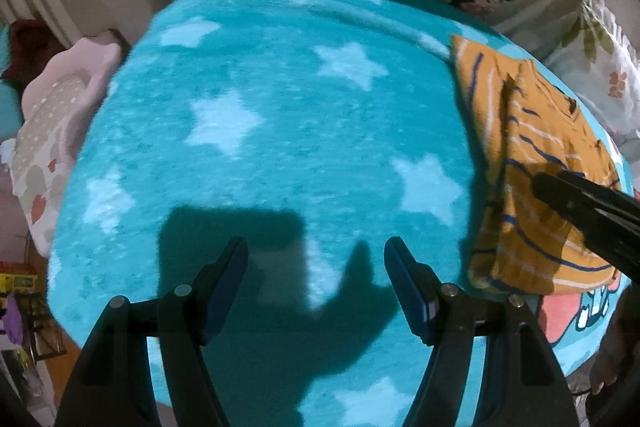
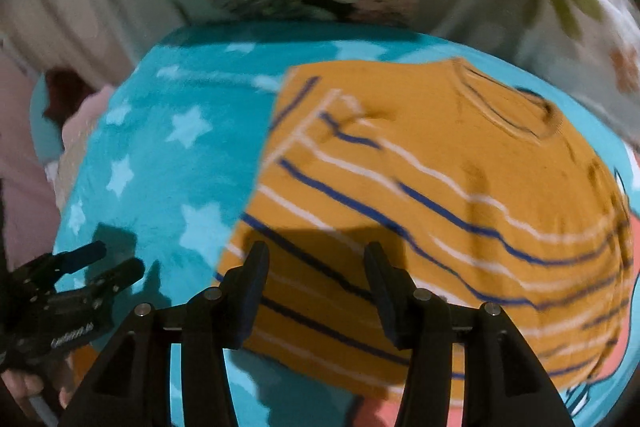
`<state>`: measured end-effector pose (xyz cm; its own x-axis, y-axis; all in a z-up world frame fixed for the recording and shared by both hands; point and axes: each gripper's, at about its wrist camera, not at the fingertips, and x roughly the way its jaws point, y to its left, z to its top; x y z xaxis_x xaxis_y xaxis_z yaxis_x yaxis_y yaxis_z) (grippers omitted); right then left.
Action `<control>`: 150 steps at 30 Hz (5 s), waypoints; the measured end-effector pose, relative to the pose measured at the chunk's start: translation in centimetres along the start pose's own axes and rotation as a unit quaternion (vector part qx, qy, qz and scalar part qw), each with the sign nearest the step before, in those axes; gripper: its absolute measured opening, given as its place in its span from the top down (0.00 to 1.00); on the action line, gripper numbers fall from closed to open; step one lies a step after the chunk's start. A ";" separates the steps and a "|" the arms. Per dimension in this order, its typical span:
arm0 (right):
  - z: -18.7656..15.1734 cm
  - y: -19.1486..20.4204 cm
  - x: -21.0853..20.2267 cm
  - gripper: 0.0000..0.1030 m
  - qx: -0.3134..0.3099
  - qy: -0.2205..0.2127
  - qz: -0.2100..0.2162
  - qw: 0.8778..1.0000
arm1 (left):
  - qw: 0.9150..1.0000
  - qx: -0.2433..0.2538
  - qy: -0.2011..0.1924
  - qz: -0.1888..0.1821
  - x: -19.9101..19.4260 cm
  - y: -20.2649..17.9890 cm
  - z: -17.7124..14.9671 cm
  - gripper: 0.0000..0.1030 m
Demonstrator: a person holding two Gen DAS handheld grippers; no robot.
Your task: Fold small clothes
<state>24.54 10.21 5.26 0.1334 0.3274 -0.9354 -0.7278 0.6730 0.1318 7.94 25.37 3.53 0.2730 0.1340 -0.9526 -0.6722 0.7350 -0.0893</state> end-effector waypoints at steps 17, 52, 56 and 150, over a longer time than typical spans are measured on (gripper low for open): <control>2.3 5.7 4.9 0.35 -0.075 0.029 -0.082 0.993 | 0.999 -0.034 0.009 0.022 0.5 3.3 -0.3 0.32; -11.0 8.7 1.3 0.34 -0.283 -0.061 -0.132 0.948 | 0.953 0.138 0.094 -0.251 7.9 -13.2 11.9 0.24; -11.3 10.4 2.0 0.34 -0.319 -0.091 -0.164 0.929 | 0.950 0.139 0.102 -0.259 8.4 -14.0 13.1 0.24; -3.5 -41.0 -3.5 0.86 0.161 -0.038 0.074 0.984 | 0.994 0.064 0.007 -0.088 0.8 -33.6 -3.9 0.34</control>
<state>51.57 -20.90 1.98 0.1010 0.4770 -0.8731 -0.4943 0.7857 0.3721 28.06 -1.81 4.59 0.3677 -0.0121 -0.9299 -0.5220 0.8249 -0.2172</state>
